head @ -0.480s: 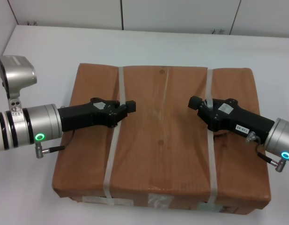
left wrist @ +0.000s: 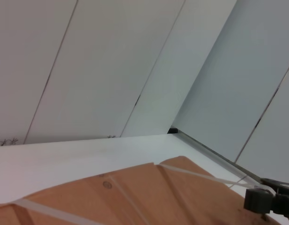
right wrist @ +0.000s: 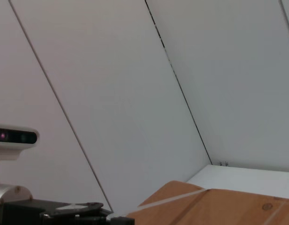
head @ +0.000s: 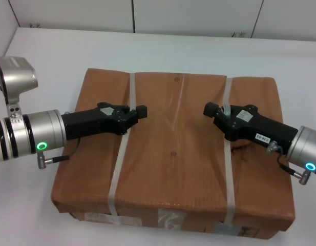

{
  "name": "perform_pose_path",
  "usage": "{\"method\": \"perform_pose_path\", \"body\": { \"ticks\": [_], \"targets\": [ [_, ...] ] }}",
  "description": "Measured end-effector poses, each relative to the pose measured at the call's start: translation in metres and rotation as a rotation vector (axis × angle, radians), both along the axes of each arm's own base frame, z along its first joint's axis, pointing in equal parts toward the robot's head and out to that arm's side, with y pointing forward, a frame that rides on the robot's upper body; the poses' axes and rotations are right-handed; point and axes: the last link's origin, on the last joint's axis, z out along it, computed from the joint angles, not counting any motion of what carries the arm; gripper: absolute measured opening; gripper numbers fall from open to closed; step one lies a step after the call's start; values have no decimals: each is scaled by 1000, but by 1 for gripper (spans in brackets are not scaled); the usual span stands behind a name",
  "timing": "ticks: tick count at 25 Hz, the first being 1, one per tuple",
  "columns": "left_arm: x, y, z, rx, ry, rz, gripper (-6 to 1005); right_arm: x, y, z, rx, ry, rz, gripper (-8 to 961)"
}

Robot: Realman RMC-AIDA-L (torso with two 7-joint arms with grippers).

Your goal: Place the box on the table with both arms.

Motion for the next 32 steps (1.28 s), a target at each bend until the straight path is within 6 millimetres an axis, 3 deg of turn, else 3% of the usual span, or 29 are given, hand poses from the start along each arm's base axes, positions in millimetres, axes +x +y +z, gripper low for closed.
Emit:
{"method": "perform_pose_path", "body": {
  "ticks": [16, 25, 32],
  "targets": [
    [-3, 4, 1, 20, 25, 6, 38, -5, 7, -3, -2, -25, 8, 25],
    [-10, 18, -15, 67, 156, 64, 50, -14, 34, -38, -10, -250, -60, 26],
    [-15, 24, -26, 82, 249, 95, 60, -16, 40, -51, -27, -339, -91, 26]
  ]
}}
